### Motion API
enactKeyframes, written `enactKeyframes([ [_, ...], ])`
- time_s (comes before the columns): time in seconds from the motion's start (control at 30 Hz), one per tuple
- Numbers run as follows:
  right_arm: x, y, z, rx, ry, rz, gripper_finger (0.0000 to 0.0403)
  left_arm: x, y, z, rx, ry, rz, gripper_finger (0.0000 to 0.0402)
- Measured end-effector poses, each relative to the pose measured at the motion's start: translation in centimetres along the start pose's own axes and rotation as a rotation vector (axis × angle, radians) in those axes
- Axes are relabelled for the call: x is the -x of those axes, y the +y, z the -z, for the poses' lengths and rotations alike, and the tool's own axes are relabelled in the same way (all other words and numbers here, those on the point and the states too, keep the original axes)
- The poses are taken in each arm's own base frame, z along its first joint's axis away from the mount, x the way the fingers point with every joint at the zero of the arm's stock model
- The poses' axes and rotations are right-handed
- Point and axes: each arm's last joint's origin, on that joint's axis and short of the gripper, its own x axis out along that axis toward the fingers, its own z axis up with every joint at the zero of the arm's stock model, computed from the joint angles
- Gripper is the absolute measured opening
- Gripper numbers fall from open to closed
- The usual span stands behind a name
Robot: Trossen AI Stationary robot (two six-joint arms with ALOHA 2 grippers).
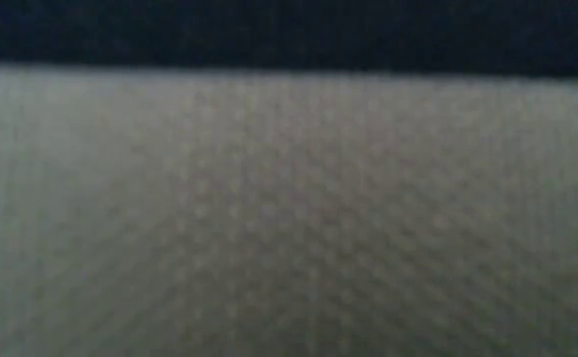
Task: Sort clothes
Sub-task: Put the white polo shirt into the blue laundry bin
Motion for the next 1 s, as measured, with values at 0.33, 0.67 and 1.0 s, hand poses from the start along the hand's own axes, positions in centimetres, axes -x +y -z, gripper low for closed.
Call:
enactKeyframes([
  [0.33, 0.0, 0.0, 0.0, 0.000, 0.000, 0.000, 0.0189, 1.1, 0.3, 5.6, 0.095, 0.133, -0.104, 0.0000],
  [0.67, 0.0, 0.0, 0.0, 0.009, 0.000, 0.000, 0.0189, -2.2, 0.4, 9.9, 0.271, 0.023, 0.009, 0.0000],
  [1.0, 0.0, 0.0, 0.0, 0.008, 0.000, 0.001, 0.0189, -3.4, -0.6, 9.7, 0.286, -0.012, 0.108, 0.0000],
])
